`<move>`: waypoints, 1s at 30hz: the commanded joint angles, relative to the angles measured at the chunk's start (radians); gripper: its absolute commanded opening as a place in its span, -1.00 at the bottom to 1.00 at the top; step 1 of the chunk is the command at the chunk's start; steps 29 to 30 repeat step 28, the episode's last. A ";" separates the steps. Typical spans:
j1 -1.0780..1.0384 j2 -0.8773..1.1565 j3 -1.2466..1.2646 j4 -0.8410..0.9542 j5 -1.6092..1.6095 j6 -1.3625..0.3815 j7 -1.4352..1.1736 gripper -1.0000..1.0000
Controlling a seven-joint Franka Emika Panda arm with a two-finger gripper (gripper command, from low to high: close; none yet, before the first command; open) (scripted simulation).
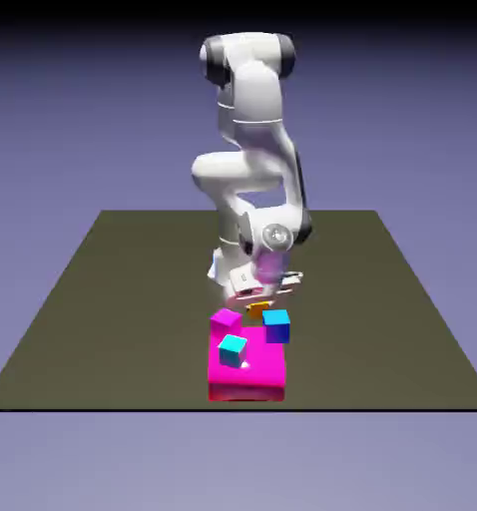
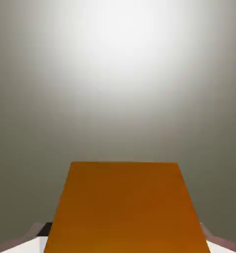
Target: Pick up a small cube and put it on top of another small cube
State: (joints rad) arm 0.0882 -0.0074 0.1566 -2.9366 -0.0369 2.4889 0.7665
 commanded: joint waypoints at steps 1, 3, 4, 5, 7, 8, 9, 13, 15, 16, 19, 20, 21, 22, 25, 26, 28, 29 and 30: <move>-0.015 -0.036 0.018 0.003 0.014 -0.038 -0.009 -1.00; -0.023 -0.085 0.034 0.006 0.034 -0.089 -0.024 -1.00; -0.023 -0.085 0.034 0.006 0.034 -0.089 -0.024 -1.00; -0.004 -0.083 0.004 0.042 0.008 -0.117 -0.064 -1.00; 0.034 -0.080 -0.055 0.115 -0.045 -0.171 -0.146 -1.00; 0.053 -0.079 -0.084 0.151 -0.071 -0.198 -0.186 -1.00; 0.071 -0.077 -0.114 0.187 -0.097 -0.225 -0.227 -1.00; 0.147 -0.071 -0.232 0.332 -0.203 -0.334 -0.390 -1.00; 0.184 -0.067 -0.291 0.405 -0.255 -0.388 -0.471 -1.00; 0.203 -0.066 -0.320 0.441 -0.281 -0.415 -0.512 -1.00; 0.246 -0.062 -0.388 0.523 -0.341 -0.477 -0.604 -1.00; 0.246 -0.062 -0.388 0.523 -0.341 -0.477 -0.604 -1.00; 0.240 -0.039 -0.393 0.504 -0.350 -0.434 -0.598 -1.00; 0.234 -0.016 -0.399 0.484 -0.359 -0.390 -0.592 -1.00; 0.219 0.038 -0.414 0.437 -0.380 -0.287 -0.578 -1.00; 0.219 0.038 -0.414 0.437 -0.380 -0.287 -0.578 1.00; 0.225 0.015 -0.408 0.457 -0.371 -0.331 -0.584 1.00; 0.225 0.015 -0.408 0.457 -0.371 -0.331 -0.584 1.00; 0.225 0.015 -0.408 0.457 -0.371 -0.331 -0.584 1.00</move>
